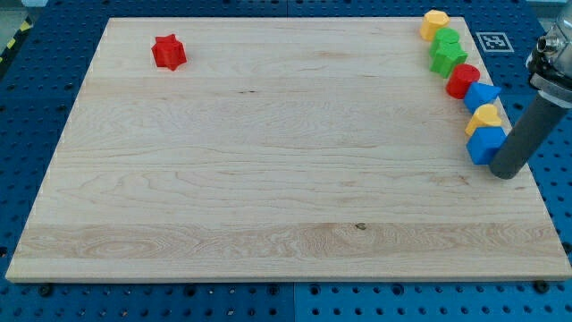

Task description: Push the red star slightly down

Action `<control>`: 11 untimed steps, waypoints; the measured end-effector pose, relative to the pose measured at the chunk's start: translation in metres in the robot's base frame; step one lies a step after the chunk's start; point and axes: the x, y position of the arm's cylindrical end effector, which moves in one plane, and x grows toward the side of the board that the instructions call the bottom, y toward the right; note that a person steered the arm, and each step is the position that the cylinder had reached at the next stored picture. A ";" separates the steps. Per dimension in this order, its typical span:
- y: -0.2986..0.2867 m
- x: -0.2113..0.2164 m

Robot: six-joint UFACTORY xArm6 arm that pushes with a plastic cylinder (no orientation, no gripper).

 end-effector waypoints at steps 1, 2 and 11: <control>0.000 0.000; -0.003 0.012; -0.136 -0.078</control>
